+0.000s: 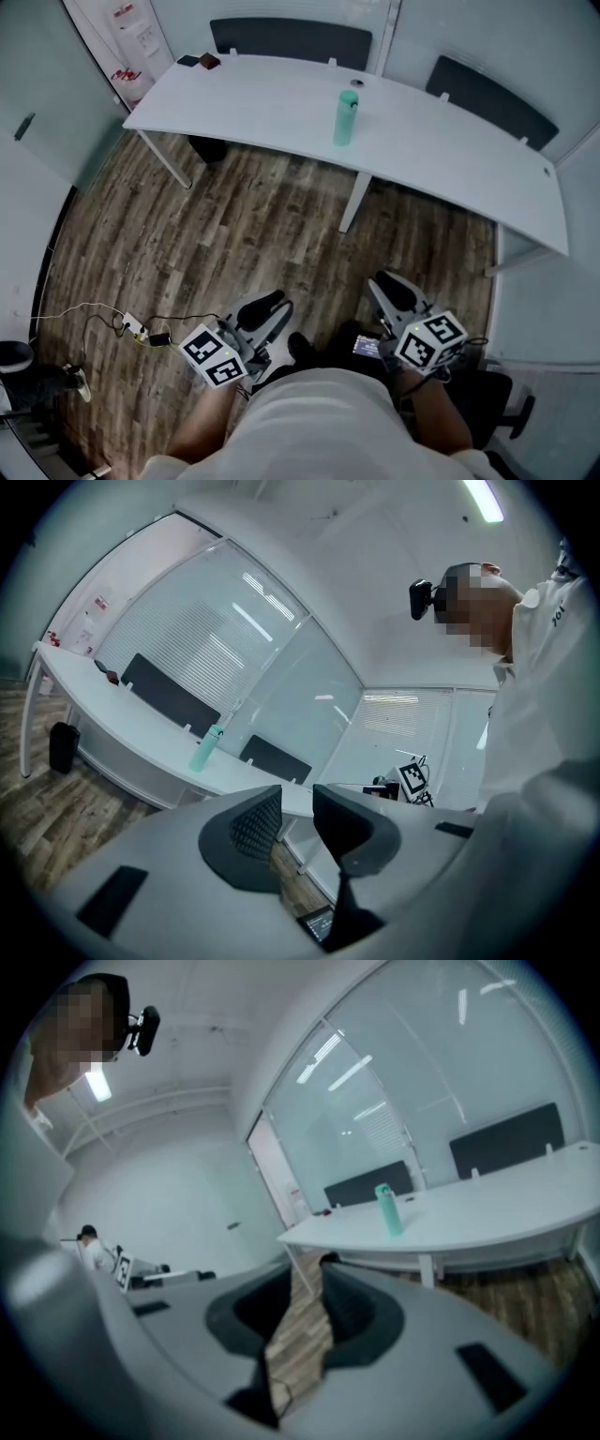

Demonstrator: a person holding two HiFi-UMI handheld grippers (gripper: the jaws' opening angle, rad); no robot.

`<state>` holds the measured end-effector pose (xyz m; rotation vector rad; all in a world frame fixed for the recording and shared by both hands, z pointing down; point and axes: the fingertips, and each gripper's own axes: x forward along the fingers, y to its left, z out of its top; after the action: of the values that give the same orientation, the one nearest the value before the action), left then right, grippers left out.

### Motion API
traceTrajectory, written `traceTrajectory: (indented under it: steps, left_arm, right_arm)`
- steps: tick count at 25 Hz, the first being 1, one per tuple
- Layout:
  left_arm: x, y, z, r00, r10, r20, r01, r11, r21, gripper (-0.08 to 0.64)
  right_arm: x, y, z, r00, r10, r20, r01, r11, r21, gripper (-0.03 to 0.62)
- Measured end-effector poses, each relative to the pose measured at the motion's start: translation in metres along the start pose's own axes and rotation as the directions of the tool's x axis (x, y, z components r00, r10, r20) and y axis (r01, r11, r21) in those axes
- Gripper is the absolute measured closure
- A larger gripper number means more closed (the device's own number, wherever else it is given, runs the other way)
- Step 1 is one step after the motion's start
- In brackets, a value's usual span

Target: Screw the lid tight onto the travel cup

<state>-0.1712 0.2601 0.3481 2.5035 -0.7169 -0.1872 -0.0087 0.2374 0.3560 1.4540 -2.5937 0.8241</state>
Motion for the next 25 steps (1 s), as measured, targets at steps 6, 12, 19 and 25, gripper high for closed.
traceTrajectory:
  steps: [6,12,19,25]
  left_arm:
    - [0.022,0.013,0.007,1.000,0.025,0.006,-0.025,1.000,0.014,0.448]
    - [0.061,0.023,0.015,0.998,0.060,0.024,-0.061,0.998,0.019,0.448]
    - [0.130,0.031,0.020,0.995,0.092,0.031,-0.092,0.996,0.014,0.448]
    - [0.185,0.037,0.022,0.994,0.109,0.030,-0.109,0.994,0.013,0.448]
  right_arm:
    - [0.023,-0.017,0.014,0.999,0.044,-0.011,-0.044,0.999,-0.016,0.494]
    - [0.042,-0.050,0.036,0.995,0.091,-0.029,-0.092,0.995,-0.034,0.494]
    - [0.057,-0.108,0.066,0.989,0.132,-0.060,-0.134,0.990,-0.036,0.494]
    - [0.062,-0.155,0.088,0.986,0.154,-0.070,-0.157,0.987,-0.040,0.494]
